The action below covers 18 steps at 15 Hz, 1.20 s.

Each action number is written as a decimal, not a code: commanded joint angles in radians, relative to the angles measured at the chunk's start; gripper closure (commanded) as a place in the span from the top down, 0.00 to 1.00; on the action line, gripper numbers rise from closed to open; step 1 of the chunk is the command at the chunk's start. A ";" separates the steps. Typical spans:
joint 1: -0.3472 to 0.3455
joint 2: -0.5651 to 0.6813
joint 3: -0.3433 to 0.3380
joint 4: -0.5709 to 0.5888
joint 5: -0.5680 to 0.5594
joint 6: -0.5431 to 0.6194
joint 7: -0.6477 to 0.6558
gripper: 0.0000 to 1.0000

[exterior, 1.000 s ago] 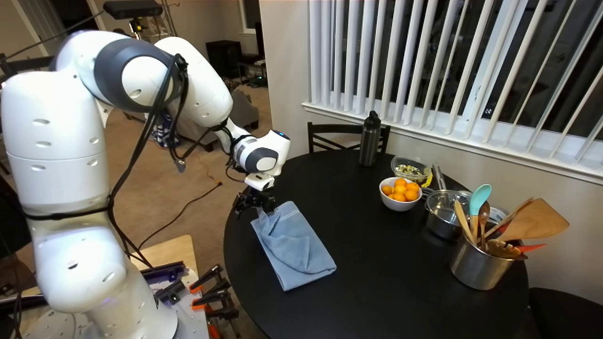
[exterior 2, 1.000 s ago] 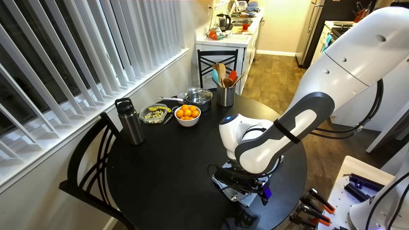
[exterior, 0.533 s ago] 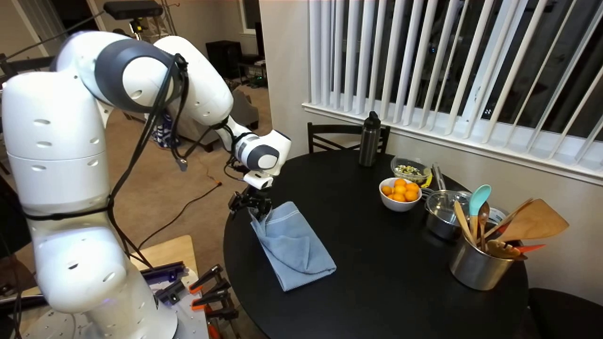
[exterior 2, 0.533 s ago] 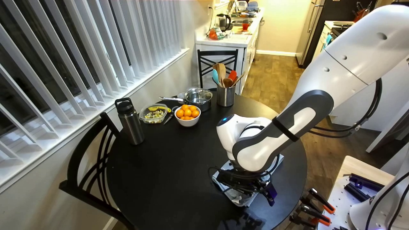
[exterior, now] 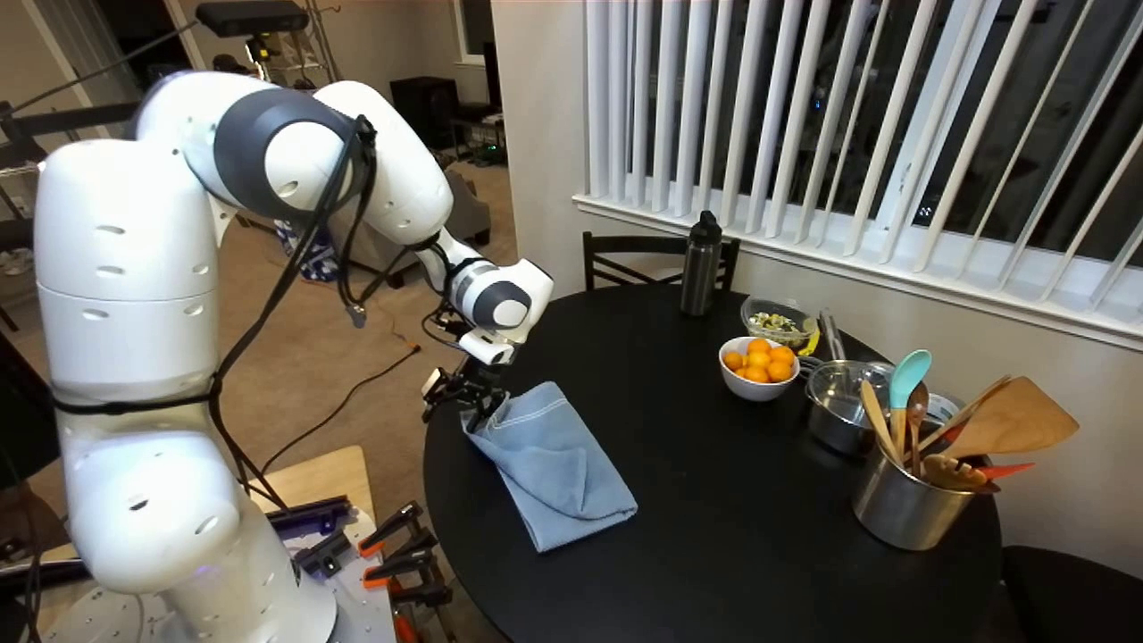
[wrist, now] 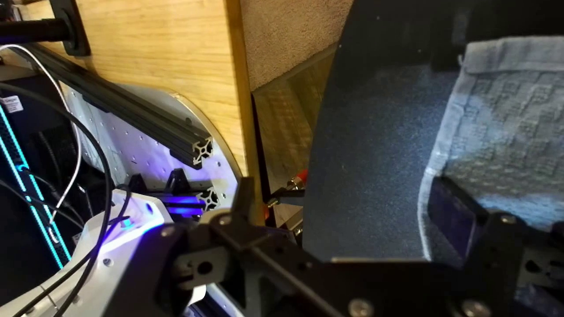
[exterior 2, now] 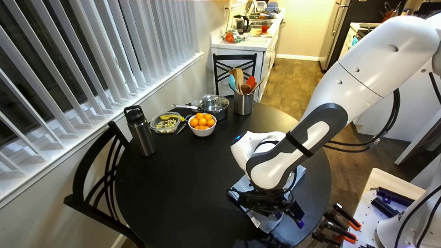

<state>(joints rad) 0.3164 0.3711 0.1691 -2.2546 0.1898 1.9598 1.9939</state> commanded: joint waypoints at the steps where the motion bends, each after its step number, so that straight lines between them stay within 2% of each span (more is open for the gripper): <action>1: -0.008 0.000 0.019 0.012 0.028 -0.054 -0.047 1.00; 5: -0.015 -0.090 0.047 -0.046 0.041 -0.026 -0.201 1.00; 7: -0.013 -0.145 0.050 -0.073 0.059 0.035 -0.233 1.00; 13: -0.030 -0.256 0.032 -0.131 0.127 0.304 -0.176 1.00; 18: -0.006 -0.275 0.027 -0.182 0.035 0.586 0.001 1.00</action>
<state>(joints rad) 0.2973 0.1339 0.1932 -2.3729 0.2805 2.3984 1.8838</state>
